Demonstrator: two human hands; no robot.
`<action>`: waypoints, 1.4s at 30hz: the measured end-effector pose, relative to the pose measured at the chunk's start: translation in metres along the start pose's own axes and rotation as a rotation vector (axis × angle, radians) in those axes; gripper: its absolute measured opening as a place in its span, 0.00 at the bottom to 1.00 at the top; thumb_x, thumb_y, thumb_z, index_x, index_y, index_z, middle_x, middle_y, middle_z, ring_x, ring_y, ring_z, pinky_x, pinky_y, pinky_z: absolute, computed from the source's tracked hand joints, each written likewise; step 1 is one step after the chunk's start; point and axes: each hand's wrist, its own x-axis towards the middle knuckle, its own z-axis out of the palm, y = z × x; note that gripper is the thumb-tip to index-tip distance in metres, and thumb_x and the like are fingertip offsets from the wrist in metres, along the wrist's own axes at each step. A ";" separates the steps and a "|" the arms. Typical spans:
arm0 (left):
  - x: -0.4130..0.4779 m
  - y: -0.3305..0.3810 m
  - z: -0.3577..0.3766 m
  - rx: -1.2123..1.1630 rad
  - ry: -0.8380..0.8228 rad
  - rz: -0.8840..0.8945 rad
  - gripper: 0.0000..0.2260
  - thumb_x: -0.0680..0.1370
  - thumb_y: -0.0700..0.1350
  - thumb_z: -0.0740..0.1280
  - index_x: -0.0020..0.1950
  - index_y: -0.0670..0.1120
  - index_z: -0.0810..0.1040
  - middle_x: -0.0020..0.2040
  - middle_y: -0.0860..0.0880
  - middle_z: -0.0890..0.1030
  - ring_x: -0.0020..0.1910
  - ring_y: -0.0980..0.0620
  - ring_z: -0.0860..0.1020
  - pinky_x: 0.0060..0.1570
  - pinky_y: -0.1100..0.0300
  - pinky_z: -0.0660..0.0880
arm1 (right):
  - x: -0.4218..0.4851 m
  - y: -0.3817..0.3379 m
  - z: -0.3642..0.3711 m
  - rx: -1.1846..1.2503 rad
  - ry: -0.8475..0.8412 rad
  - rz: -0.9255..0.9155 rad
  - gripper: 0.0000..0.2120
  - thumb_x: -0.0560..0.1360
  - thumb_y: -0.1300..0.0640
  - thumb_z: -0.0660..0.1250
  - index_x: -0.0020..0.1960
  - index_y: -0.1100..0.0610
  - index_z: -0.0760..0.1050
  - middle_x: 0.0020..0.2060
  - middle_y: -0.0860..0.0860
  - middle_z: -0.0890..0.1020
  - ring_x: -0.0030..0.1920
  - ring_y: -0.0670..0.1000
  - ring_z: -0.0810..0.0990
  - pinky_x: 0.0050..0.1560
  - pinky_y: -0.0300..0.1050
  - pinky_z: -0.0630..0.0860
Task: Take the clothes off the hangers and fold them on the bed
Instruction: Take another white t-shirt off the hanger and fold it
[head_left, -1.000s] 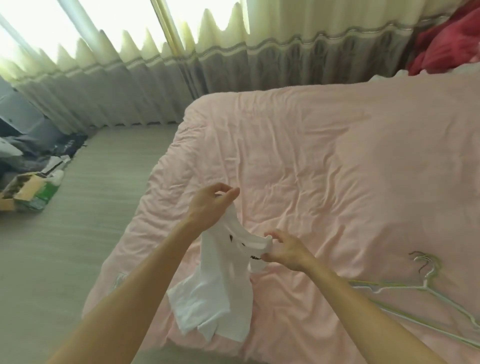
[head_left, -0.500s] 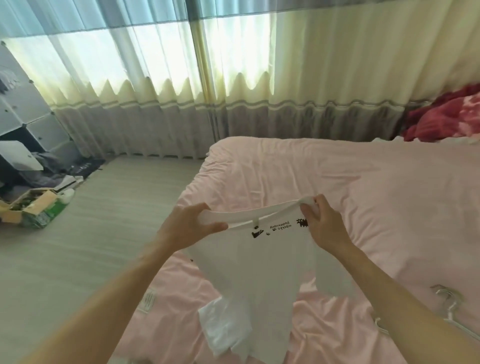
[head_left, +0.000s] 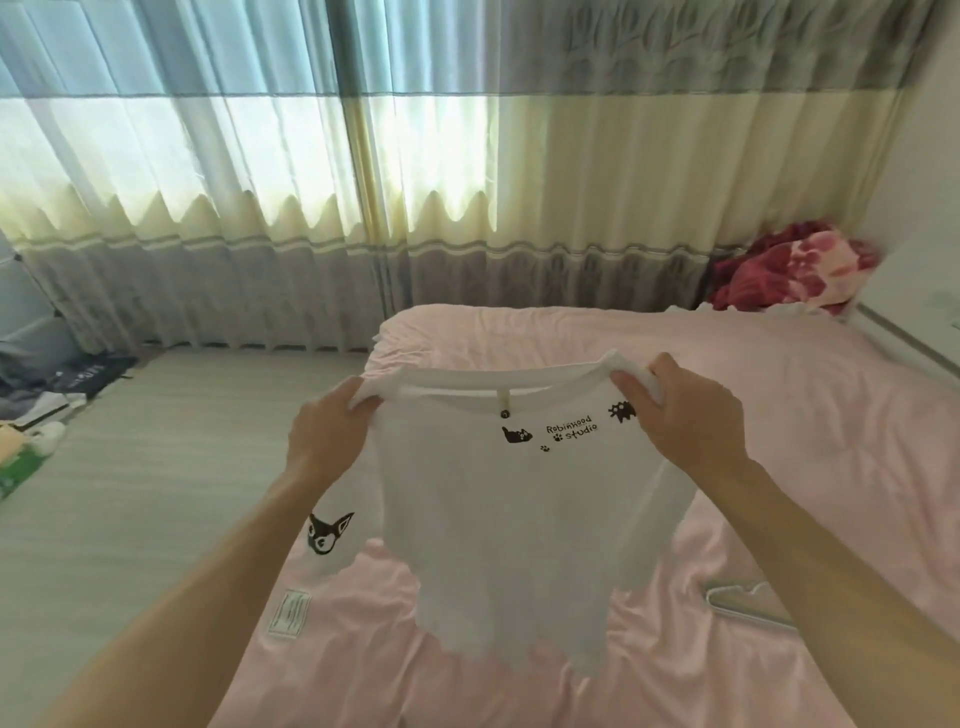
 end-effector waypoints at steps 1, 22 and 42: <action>-0.002 0.005 -0.004 -0.065 0.078 -0.016 0.10 0.83 0.53 0.61 0.52 0.49 0.78 0.39 0.45 0.81 0.39 0.41 0.77 0.38 0.52 0.70 | 0.000 0.001 -0.008 -0.023 0.035 -0.032 0.24 0.78 0.33 0.58 0.42 0.55 0.68 0.30 0.55 0.77 0.34 0.64 0.79 0.34 0.48 0.66; -0.051 0.052 -0.047 -0.104 0.168 0.046 0.09 0.75 0.57 0.74 0.38 0.55 0.82 0.33 0.56 0.81 0.35 0.58 0.77 0.39 0.63 0.71 | -0.038 0.050 -0.100 0.454 -0.135 0.124 0.22 0.66 0.46 0.81 0.27 0.52 0.70 0.21 0.43 0.70 0.26 0.45 0.66 0.29 0.41 0.63; 0.163 -0.039 0.186 0.192 -0.251 -0.033 0.20 0.76 0.64 0.68 0.43 0.47 0.82 0.40 0.44 0.82 0.40 0.43 0.76 0.40 0.53 0.69 | 0.102 0.131 0.152 0.193 -0.504 0.360 0.22 0.66 0.40 0.78 0.32 0.55 0.72 0.27 0.48 0.75 0.30 0.51 0.72 0.32 0.45 0.66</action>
